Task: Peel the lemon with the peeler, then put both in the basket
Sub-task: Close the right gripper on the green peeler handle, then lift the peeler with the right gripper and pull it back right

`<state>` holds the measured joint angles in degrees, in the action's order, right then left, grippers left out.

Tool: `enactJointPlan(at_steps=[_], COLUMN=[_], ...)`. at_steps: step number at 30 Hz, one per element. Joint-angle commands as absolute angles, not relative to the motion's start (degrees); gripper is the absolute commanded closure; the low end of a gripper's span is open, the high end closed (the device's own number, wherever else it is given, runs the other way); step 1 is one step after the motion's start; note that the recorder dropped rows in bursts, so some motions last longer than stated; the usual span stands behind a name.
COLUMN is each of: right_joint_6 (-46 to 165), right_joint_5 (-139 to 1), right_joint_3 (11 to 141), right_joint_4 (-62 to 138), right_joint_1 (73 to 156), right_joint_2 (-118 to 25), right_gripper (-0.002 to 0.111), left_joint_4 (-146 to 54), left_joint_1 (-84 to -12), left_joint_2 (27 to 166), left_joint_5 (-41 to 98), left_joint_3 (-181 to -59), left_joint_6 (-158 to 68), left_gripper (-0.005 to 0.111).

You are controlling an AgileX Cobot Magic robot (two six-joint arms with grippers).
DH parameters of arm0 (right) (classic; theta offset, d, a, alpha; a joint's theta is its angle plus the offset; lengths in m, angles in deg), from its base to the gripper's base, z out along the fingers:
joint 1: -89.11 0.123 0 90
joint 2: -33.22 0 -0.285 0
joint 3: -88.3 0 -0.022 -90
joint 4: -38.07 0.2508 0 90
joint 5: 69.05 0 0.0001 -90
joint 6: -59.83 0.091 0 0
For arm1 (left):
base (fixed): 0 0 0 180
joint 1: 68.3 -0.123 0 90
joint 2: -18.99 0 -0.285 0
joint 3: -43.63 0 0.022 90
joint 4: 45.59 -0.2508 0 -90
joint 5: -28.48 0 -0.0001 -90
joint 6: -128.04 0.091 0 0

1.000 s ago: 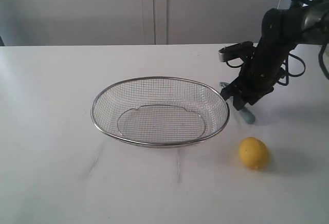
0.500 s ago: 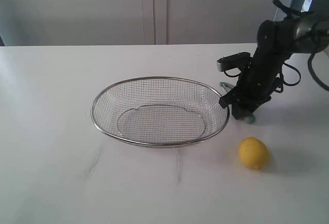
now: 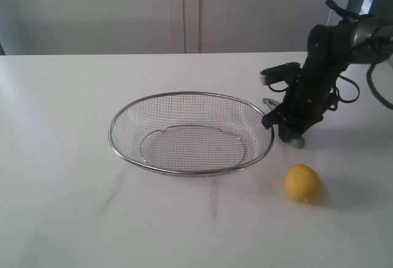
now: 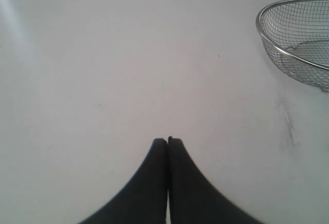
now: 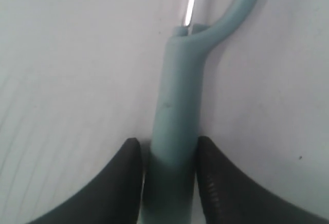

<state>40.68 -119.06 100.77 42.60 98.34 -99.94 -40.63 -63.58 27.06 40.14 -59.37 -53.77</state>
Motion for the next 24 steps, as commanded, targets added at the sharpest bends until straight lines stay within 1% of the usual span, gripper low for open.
enactJointPlan(at_steps=[1, 8, 15, 24], right_joint_6=[41.12, 44.89, 47.19, 47.19], right_joint_5=[-119.25, -119.25, -119.66, -125.62], right_joint_3=[100.94, 101.02, 101.02, 101.02], right_joint_4=[42.59, 40.68, 38.07, 38.07], right_joint_1=[98.12, 98.12, 98.12, 98.12], right_joint_2=[-100.52, -99.37, -93.33, -85.64], right_gripper=[0.083, 0.108, 0.108, 0.108], left_joint_4=[-40.13, -40.13, -40.13, -40.13], left_joint_1=[-63.34, -63.34, -63.34, -63.34], left_joint_2=[26.78, 26.78, 26.78, 26.78], left_joint_5=[40.08, 40.08, 40.08, 40.08], left_joint_3=[-59.15, -59.15, -59.15, -59.15], left_joint_6=[-54.04, -54.04, -54.04, -54.04], left_gripper=[0.107, 0.107, 0.107, 0.107])
